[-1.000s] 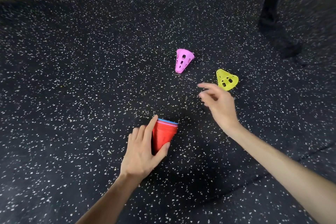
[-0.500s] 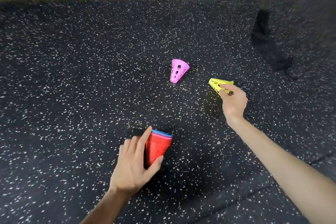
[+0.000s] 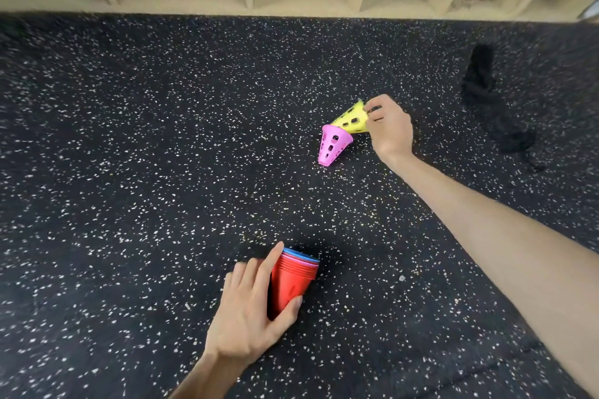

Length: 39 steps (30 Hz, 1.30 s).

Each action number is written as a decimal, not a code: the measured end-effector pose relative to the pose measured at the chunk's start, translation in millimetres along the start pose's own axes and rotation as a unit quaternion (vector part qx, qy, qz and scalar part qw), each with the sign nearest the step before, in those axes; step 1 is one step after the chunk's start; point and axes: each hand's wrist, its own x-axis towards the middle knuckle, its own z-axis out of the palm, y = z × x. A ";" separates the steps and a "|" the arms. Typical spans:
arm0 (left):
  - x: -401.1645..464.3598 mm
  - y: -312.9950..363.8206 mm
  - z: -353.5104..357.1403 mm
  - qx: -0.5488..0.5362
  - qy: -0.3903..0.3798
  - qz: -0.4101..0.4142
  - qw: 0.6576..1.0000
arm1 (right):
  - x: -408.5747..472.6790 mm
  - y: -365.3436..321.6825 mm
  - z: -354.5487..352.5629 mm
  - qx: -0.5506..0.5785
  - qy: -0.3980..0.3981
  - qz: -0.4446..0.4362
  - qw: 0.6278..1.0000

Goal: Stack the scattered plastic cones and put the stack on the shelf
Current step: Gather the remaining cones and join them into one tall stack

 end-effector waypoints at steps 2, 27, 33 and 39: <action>0.3 1.7 -1.9 0.004 -0.004 0.002 1.000 | -3.7 1.3 7.8 0.013 -0.069 -0.010 0.997; -49.8 23.7 -32.5 -0.169 0.035 -0.057 0.983 | -191.2 -79.1 -63.3 -0.034 -0.393 -0.149 0.907; -80.0 81.9 -91.0 -0.166 0.163 -0.031 0.972 | -254.5 -141.1 -115.6 0.006 -0.407 -0.235 0.883; -141.4 172.6 -174.6 -0.200 0.265 0.016 0.943 | -322.6 -196.1 -231.4 0.050 -0.312 -0.310 0.896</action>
